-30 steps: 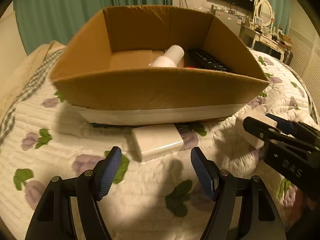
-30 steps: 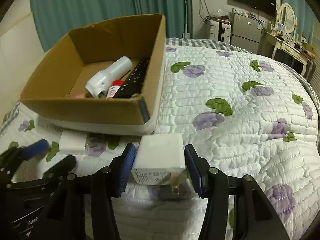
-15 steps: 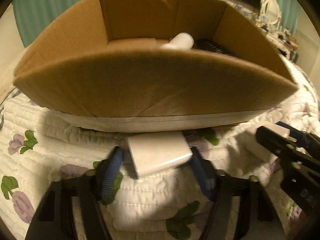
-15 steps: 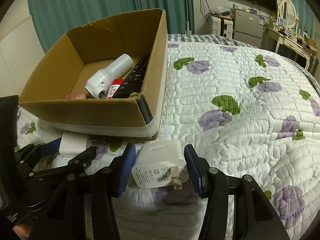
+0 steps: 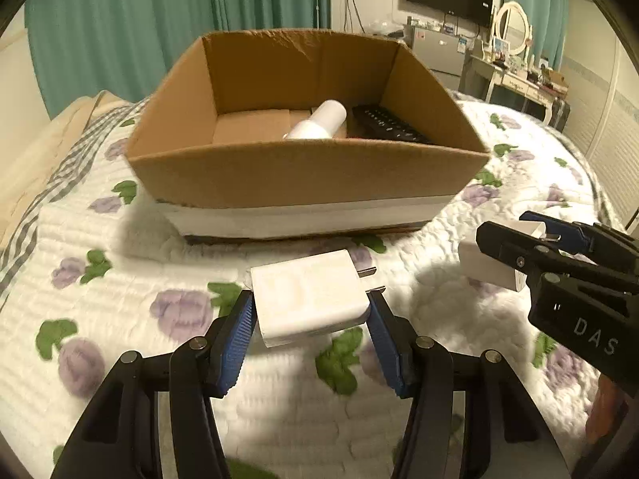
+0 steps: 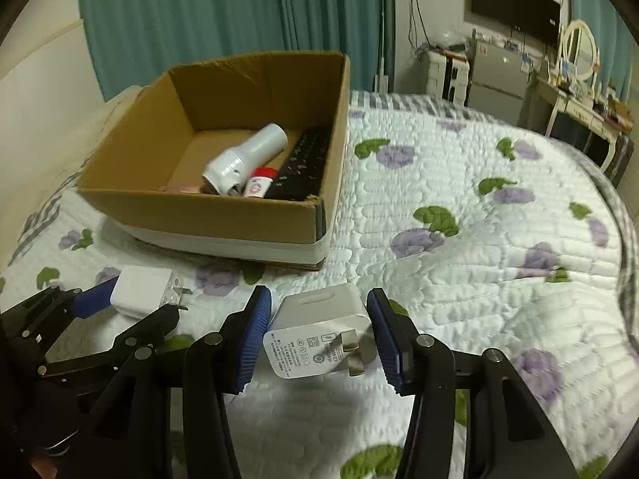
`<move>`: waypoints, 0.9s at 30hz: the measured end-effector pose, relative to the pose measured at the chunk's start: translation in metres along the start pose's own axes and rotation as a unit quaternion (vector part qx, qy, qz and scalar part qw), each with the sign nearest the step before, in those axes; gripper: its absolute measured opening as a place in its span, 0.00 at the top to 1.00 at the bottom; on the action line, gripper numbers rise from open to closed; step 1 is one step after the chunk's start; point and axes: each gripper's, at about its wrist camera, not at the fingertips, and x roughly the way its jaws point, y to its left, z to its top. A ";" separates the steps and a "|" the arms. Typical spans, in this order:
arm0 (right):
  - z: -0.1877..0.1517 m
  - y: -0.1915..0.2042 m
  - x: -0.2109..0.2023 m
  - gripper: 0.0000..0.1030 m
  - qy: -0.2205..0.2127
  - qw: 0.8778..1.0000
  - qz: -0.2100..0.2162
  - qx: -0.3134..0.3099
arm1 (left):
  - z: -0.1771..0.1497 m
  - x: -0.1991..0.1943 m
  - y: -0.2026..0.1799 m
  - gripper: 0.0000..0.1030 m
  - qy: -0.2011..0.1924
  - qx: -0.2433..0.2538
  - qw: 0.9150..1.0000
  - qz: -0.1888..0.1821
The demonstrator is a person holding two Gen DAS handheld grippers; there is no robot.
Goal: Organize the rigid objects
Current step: 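Lower both white chargers into the box and open both tools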
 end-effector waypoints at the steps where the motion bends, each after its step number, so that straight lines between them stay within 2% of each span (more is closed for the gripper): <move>1: 0.001 0.002 -0.007 0.52 -0.004 1.000 0.000 -0.005 | -0.001 -0.006 0.000 0.45 -0.003 -0.002 1.000 -0.002; 4: 0.008 0.005 -0.026 0.53 -0.021 1.000 -0.004 -0.013 | 0.004 -0.026 0.001 0.45 -0.021 -0.004 1.000 -0.008; 5: 0.012 0.005 -0.036 0.85 -0.033 0.999 -0.008 -0.015 | 0.009 -0.030 0.000 0.45 -0.028 -0.003 1.000 -0.010; 7: 0.022 0.009 -0.049 0.93 -0.051 0.998 -0.004 -0.028 | 0.017 -0.047 0.003 0.45 -0.042 -0.007 0.999 -0.018; 9: 0.032 0.014 -0.061 0.97 -0.055 0.997 -0.021 -0.046 | 0.023 -0.062 0.006 0.45 -0.060 -0.008 0.998 -0.017; 11: 0.035 0.016 -0.065 1.00 -0.054 0.997 0.004 -0.049 | 0.032 -0.074 0.009 0.45 -0.076 -0.007 0.997 -0.017; 13: 0.033 0.013 -0.061 1.00 -0.051 0.998 0.000 -0.041 | 0.037 -0.079 0.012 0.45 -0.083 -0.012 0.996 -0.021; 16: 0.021 0.008 -0.051 1.00 -0.032 0.999 0.023 -0.037 | 0.035 -0.078 0.015 0.45 -0.084 -0.011 0.996 -0.015; 18: 0.009 0.006 -0.042 0.96 -0.013 0.999 0.019 -0.040 | 0.030 -0.074 0.017 0.45 -0.079 -0.013 0.997 -0.013; 19: 0.003 0.004 -0.037 0.78 -0.002 0.999 0.007 -0.038 | 0.026 -0.071 0.018 0.45 -0.074 -0.017 0.997 -0.012; 20: -0.002 0.000 -0.032 0.51 0.007 1.000 -0.003 -0.030 | 0.022 -0.065 0.020 0.45 -0.067 -0.020 0.997 -0.011; 21: -0.007 -0.004 -0.028 0.43 0.012 1.000 -0.006 -0.020 | 0.019 -0.062 0.021 0.45 -0.063 -0.022 0.998 -0.010; 24: -0.021 -0.016 -0.018 0.39 0.036 0.999 -0.018 0.009 | 0.011 -0.054 0.022 0.45 -0.051 -0.022 0.998 -0.010; 27: -0.033 -0.018 -0.002 0.35 0.063 0.997 -0.034 0.002 | 0.005 -0.047 0.023 0.45 -0.045 -0.023 0.999 -0.012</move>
